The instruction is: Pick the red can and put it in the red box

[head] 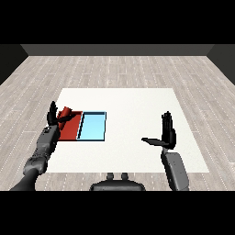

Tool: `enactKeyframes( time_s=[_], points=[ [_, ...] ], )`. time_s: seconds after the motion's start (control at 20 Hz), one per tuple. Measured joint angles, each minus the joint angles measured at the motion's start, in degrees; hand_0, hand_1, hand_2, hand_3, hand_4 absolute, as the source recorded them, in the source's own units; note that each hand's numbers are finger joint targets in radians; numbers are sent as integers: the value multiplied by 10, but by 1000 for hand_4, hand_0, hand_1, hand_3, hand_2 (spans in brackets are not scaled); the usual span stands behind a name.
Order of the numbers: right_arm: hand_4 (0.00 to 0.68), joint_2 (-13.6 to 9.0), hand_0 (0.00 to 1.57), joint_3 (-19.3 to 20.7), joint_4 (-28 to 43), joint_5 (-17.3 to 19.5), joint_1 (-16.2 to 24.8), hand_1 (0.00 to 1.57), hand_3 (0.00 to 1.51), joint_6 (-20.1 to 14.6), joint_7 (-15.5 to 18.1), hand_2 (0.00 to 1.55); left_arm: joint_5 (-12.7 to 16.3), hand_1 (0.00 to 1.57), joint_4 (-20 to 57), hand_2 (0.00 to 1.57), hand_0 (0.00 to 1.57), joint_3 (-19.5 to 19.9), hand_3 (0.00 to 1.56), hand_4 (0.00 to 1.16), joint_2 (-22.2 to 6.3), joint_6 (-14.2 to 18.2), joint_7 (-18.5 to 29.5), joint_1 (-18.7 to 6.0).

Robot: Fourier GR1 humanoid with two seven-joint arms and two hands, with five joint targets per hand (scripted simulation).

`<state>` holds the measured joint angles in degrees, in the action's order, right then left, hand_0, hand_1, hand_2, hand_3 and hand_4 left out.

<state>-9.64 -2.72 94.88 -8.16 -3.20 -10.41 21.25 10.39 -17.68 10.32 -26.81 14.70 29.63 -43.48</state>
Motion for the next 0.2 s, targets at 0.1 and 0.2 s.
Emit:
enactKeyframes(
  time_s=[0.1,0.2],
  points=[
    [0,3,0,-10,3,-6,4,0,0,13,1,0,29,0,-42,0,0,19,0,0,28,-32,44,-4],
    [0,6,0,-19,4,-17,9,0,0,29,4,0,49,0,-81,0,0,24,0,0,63,-65,81,5]
  ],
)
